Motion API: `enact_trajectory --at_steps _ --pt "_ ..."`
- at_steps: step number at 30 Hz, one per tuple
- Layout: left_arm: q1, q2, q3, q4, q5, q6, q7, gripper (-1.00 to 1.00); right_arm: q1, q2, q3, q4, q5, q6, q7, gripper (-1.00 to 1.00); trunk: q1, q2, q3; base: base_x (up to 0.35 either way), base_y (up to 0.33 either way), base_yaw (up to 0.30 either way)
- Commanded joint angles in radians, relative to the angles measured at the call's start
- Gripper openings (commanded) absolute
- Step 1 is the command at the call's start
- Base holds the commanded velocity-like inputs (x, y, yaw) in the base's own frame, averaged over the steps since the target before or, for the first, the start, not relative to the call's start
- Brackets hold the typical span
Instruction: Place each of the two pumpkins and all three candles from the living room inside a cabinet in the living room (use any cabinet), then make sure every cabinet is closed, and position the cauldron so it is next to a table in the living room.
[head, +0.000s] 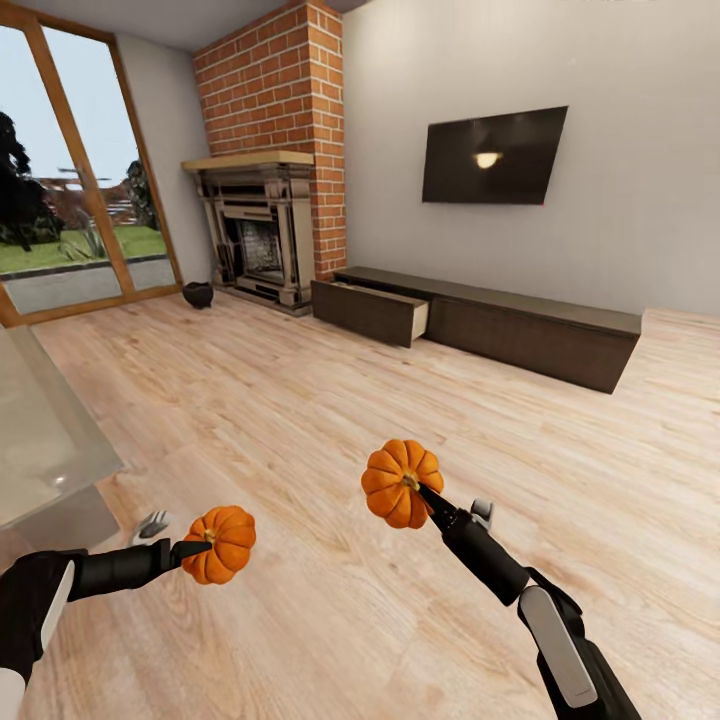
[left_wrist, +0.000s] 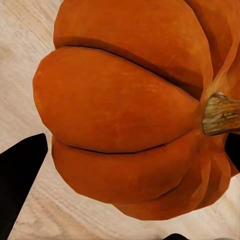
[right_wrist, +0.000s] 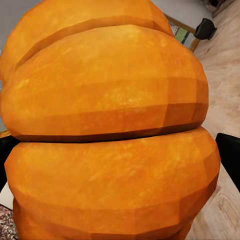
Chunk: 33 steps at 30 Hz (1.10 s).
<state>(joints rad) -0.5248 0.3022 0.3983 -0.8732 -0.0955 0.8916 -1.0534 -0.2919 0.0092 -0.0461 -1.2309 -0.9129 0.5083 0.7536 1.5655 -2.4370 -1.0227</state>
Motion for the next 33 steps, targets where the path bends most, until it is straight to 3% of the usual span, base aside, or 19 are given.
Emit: enact_trajectory --at_steps 1,9,18,25,33 --pt "0.0 0.0 -0.001 0.0 -0.001 0.0 0.001 -1.0 0.0 0.0 -0.001 0.001 0.0 0.001 0.001 -1.0 -0.004 0.007 0.003 0.0 0.0 0.0" --pt "0.0 0.0 -0.001 0.0 -0.001 0.0 0.001 -1.0 0.0 0.0 -0.002 0.008 -0.006 0.002 0.0 -1.0 -0.035 0.063 0.028 0.0 0.0 0.0" --pt "0.0 0.0 -0.001 0.0 0.0 0.0 0.001 -1.0 0.0 -0.002 -0.003 0.026 -0.071 0.007 -0.003 -1.0 -0.061 0.112 0.05 0.0 0.0 -0.008" --pt "0.0 0.0 -0.001 0.0 -0.001 0.0 0.001 -1.0 0.0 -0.003 -0.003 0.04 -0.073 0.007 -0.001 -1.0 -0.061 0.112 0.05 0.0 0.0 -0.221" --pt "0.0 -0.001 -0.001 0.0 -0.001 0.0 0.001 -1.0 0.0 -0.003 -0.003 0.042 -0.073 0.006 0.001 -1.0 -0.092 0.168 0.075 0.0 0.0 -0.275"
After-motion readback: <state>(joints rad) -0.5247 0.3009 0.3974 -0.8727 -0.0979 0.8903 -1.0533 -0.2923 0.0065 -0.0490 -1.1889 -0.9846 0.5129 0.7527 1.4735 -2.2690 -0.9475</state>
